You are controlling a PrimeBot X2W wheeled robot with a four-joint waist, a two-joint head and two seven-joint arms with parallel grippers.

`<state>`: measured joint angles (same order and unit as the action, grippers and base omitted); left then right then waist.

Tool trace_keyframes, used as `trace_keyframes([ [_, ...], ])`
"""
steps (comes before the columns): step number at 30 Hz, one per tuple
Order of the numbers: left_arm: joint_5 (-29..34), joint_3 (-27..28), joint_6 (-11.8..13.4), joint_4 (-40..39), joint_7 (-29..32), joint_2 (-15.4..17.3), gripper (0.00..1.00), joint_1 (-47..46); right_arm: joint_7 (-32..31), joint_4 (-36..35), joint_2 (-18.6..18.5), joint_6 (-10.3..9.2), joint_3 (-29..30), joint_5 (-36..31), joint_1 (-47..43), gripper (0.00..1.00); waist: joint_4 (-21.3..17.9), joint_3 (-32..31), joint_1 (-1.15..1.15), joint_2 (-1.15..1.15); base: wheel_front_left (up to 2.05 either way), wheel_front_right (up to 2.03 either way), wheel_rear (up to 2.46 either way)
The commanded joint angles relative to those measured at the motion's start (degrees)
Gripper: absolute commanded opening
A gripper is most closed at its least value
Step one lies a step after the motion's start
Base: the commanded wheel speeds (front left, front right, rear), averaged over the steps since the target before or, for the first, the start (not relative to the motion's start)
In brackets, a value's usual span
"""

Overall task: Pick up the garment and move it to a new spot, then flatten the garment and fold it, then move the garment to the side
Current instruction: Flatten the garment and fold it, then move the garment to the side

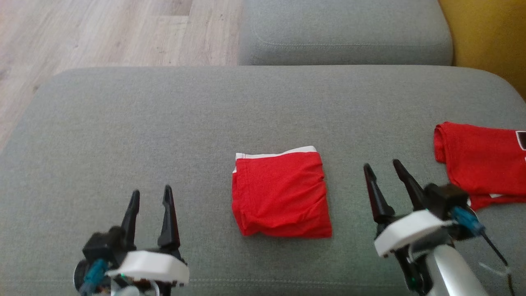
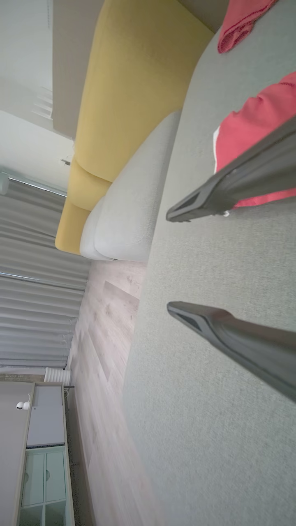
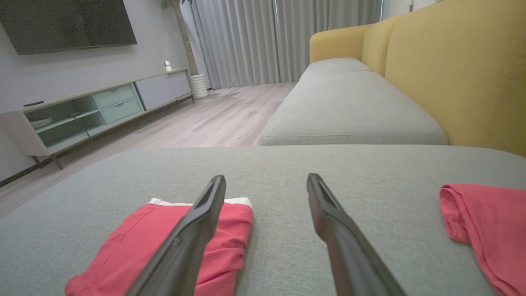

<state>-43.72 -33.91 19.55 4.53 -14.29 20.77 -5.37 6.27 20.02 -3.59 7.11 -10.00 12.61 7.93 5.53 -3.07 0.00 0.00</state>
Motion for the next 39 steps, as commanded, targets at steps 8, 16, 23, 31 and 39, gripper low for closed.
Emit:
trace_keyframes([
  [8, 1.95, 0.67, -0.33, 1.92, -0.62, 0.99, 1.00, 0.23, 0.13, -7.91, 0.69, 0.37, 3.74, 0.13, -5.27, 1.00, -1.03, -1.37, 0.00, 0.00, 0.00, 0.00, 0.00],
  [16, 0.38, 0.17, -1.61, 4.27, 0.82, 1.51, 1.00, 1.38, 0.56, -7.98, 0.70, 0.37, 4.45, 0.04, -8.14, 1.00, -1.39, -3.05, 0.00, 0.00, 0.00, 0.00, 0.00],
  [23, 0.04, 0.12, -1.61, 4.23, 1.58, 1.89, 1.00, 1.20, 0.07, -8.09, 0.70, 0.37, 4.55, -0.47, -8.16, 1.00, -1.57, -3.79, 0.00, 0.00, 0.00, 0.00, 0.00],
  [31, -0.05, 0.04, -1.15, 3.28, 1.69, 2.07, 1.00, 1.47, -0.83, -7.89, 0.71, 0.37, 4.56, -1.16, -8.82, 1.00, -1.39, -3.84, 0.00, 0.00, 0.00, 0.00, 0.00],
  [39, -0.14, -0.09, -0.65, 2.29, 1.93, 2.17, 1.00, 1.49, -2.58, -7.42, 0.71, 0.37, 4.95, -1.36, -8.67, 1.00, -0.96, -3.68, 0.00, 0.00, 0.00, 0.00, 0.00],
])
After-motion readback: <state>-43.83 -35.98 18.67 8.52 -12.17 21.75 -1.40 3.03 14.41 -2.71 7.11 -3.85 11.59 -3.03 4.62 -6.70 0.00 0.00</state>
